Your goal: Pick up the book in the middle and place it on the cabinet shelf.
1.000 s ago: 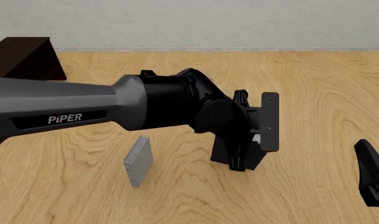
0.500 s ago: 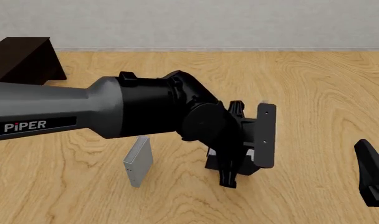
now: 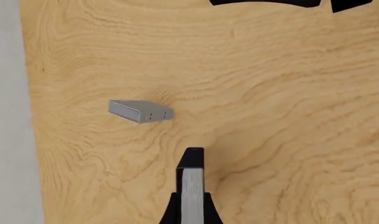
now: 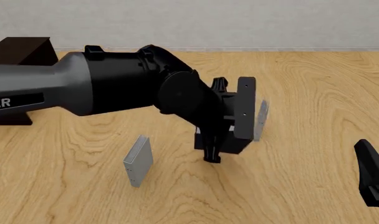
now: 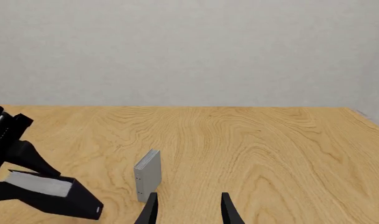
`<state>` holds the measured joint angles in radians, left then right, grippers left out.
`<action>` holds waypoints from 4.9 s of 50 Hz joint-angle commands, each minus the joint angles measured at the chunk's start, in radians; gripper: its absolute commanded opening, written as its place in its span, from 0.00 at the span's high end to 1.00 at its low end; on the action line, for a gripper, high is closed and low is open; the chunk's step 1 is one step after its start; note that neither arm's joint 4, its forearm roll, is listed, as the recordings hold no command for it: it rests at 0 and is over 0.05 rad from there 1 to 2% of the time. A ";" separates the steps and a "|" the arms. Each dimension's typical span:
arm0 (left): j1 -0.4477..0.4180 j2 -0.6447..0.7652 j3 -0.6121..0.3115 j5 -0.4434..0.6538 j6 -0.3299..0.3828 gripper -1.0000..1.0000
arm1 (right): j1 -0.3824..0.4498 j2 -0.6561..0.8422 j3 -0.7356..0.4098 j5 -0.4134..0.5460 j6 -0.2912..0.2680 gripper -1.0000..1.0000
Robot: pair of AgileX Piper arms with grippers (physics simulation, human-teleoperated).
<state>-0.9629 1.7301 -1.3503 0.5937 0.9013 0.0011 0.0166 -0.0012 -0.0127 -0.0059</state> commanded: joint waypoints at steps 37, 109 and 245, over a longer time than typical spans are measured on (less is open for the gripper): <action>0.153 -0.260 0.054 -0.135 0.069 1.00 | 0.000 0.000 0.000 0.000 0.000 0.00; 0.654 -0.395 0.142 -0.490 0.230 1.00 | 0.000 0.000 0.000 0.000 0.000 0.00; 1.271 -0.042 0.045 -0.806 0.672 1.00 | 0.001 -0.015 -0.015 0.031 0.000 0.00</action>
<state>0.2776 1.6581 -1.2656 -0.1950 1.5404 0.0018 0.0016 -0.0155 0.0165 -0.0059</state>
